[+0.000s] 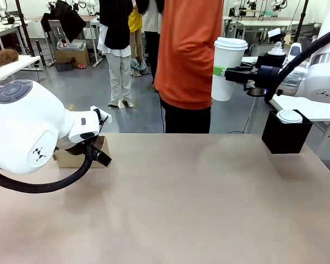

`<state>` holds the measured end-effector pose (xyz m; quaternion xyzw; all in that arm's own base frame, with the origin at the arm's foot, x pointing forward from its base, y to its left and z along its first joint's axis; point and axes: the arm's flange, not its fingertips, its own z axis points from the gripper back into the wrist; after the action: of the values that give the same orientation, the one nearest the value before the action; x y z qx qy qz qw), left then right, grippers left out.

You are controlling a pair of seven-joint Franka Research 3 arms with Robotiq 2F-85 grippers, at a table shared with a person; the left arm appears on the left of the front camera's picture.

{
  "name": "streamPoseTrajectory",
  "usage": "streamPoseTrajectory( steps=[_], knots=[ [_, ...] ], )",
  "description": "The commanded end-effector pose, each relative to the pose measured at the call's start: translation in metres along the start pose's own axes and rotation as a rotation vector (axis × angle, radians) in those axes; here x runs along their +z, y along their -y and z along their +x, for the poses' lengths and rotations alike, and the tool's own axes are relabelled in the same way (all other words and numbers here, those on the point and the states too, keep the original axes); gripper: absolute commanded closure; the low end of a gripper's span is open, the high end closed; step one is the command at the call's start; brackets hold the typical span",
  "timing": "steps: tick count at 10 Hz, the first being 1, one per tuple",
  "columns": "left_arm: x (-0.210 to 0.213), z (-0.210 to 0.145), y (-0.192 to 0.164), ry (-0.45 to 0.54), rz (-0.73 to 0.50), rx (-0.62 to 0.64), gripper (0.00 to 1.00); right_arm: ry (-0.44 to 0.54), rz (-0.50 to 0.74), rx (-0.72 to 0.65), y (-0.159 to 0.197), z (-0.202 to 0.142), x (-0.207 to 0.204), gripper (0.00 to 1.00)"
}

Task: Pour a drink into a cup and package it in a carrier.
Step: Position the Cup Carrier in the center of the table.

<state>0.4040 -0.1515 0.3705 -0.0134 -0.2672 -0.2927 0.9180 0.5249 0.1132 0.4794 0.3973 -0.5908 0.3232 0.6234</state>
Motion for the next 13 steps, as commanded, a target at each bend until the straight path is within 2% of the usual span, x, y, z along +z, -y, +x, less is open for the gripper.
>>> streamPoseTrajectory(
  steps=[1, 4, 7, 10, 11, 13],
  knots=[
    [0.000, 0.000, 0.000, 0.000, -0.001, 0.001, 0.00, 0.008, 0.005, 0.010, 0.000, 0.005, -0.002, 0.20],
    [0.000, 0.000, 0.000, 0.000, 0.000, 0.000, 0.00, 0.008, 0.005, 0.010, 0.000, 0.005, -0.002, 0.20],
    [0.063, 0.031, -0.011, -0.021, -0.003, 0.092, 0.00, 0.008, 0.005, 0.010, 0.000, 0.005, -0.002, 0.20],
    [0.143, 0.066, -0.043, -0.021, 0.034, 0.198, 0.00, 0.008, 0.005, 0.010, 0.000, 0.005, -0.002, 0.20],
    [0.160, 0.077, -0.059, -0.032, 0.031, 0.233, 0.00, 0.008, 0.005, 0.010, 0.000, 0.005, -0.002, 0.20],
    [0.169, 0.097, -0.093, -0.043, 0.078, 0.330, 0.00, 0.008, 0.005, 0.010, 0.000, 0.005, -0.002, 0.20]
  ],
)
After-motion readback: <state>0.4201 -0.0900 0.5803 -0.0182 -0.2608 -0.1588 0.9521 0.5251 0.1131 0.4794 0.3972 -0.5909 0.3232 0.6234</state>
